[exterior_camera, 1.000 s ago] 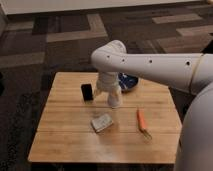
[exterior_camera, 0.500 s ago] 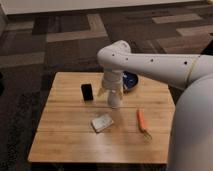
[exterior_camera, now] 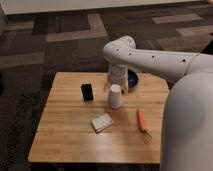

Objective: Place the ceramic cup over the eraser

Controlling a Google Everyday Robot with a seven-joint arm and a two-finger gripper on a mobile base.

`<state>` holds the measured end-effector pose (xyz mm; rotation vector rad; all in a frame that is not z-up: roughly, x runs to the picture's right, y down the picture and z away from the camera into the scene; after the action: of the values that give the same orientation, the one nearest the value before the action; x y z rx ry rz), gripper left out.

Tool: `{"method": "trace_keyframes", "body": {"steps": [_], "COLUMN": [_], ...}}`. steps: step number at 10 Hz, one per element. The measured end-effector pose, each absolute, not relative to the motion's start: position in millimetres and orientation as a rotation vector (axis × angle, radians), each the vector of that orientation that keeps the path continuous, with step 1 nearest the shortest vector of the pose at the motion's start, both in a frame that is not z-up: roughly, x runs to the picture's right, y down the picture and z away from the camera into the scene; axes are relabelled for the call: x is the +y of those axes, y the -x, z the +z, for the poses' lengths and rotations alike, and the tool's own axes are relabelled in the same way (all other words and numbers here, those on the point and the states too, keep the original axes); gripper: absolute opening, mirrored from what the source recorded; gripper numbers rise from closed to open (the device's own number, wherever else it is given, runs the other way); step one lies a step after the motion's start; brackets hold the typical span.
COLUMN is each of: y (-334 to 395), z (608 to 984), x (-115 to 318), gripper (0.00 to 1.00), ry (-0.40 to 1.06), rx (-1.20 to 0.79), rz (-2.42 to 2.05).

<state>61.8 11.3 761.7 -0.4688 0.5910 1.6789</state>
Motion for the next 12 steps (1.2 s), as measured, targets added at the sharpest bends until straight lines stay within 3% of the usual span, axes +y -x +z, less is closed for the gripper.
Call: {"method": "trace_keyframes", "body": {"steps": [10,12], "y": [-56.6,-55.6], "z": [799.0,802.8], "x": [18.6,21.1], "gripper": [0.65,0.58], "ry": [0.51,0.517], "rx": [0.646,0.658], "rz": [1.633,1.625]}}
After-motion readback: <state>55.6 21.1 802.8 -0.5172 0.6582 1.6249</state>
